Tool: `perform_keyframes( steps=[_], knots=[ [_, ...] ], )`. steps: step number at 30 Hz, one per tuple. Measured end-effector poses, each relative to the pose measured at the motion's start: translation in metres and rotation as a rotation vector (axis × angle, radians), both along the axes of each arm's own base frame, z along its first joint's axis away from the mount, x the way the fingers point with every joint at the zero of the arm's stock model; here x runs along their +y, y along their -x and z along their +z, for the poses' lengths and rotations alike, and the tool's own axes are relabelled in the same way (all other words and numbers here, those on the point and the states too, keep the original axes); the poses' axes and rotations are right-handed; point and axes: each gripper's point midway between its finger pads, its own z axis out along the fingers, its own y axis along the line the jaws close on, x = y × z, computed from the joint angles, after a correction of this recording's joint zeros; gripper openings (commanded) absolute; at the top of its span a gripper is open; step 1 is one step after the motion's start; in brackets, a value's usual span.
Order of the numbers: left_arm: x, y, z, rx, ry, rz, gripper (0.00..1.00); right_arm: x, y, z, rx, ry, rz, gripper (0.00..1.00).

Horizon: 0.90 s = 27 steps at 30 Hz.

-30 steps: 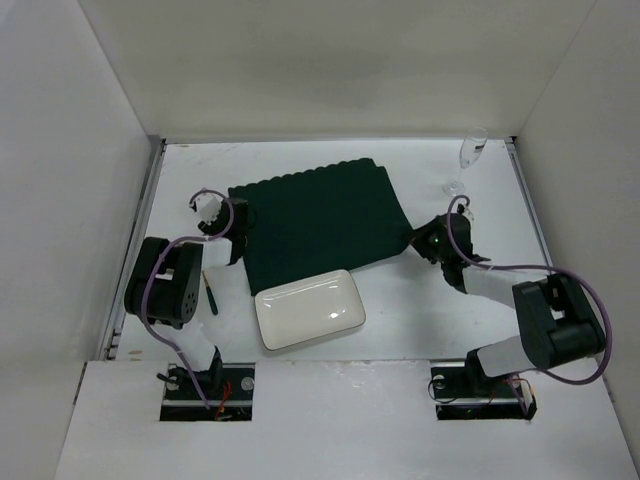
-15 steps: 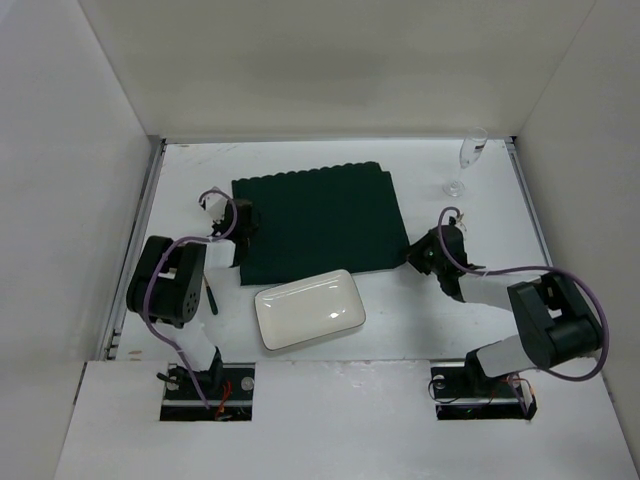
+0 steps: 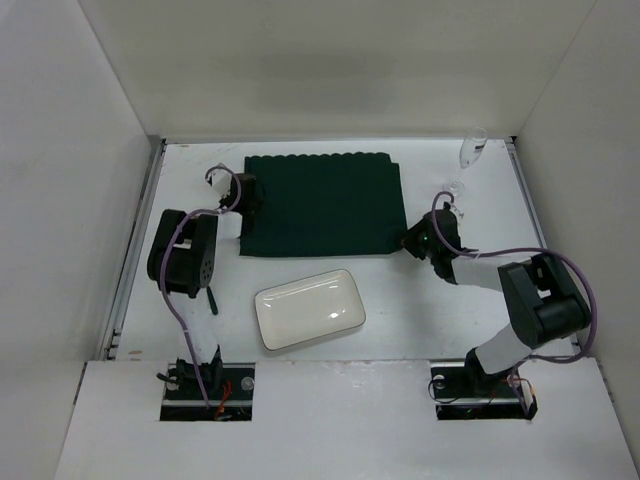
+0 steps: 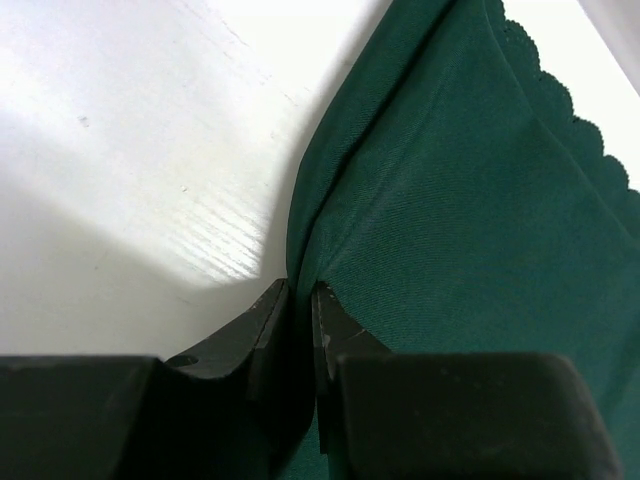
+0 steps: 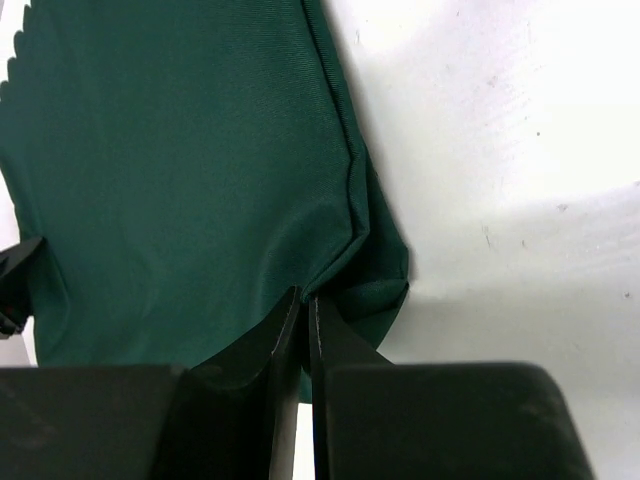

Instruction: Set the dinner table for one person

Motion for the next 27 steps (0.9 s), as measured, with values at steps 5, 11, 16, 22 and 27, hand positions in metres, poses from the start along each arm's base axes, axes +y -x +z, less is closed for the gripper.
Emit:
perform_keyframes(
  steps=[5,11,16,22,27],
  knots=[
    [0.006,0.019,-0.002,-0.001,0.015,0.019,0.1,-0.001,0.002,-0.002,0.009,0.004,-0.001,0.11],
    [0.006,0.034,-0.003,-0.018,0.031,0.035,0.11,-0.006,0.021,-0.005,0.018,0.007,0.0,0.12],
    [0.006,0.045,-0.003,-0.018,0.034,0.043,0.17,-0.01,0.031,-0.005,0.019,0.008,-0.001,0.18],
    [0.01,0.062,0.002,-0.015,0.017,0.056,0.38,-0.014,0.038,0.006,-0.003,0.017,-0.003,0.58],
    [0.02,0.097,0.018,-0.022,-0.025,0.075,0.46,-0.018,0.047,0.048,-0.107,0.059,0.03,0.72]
  ],
)
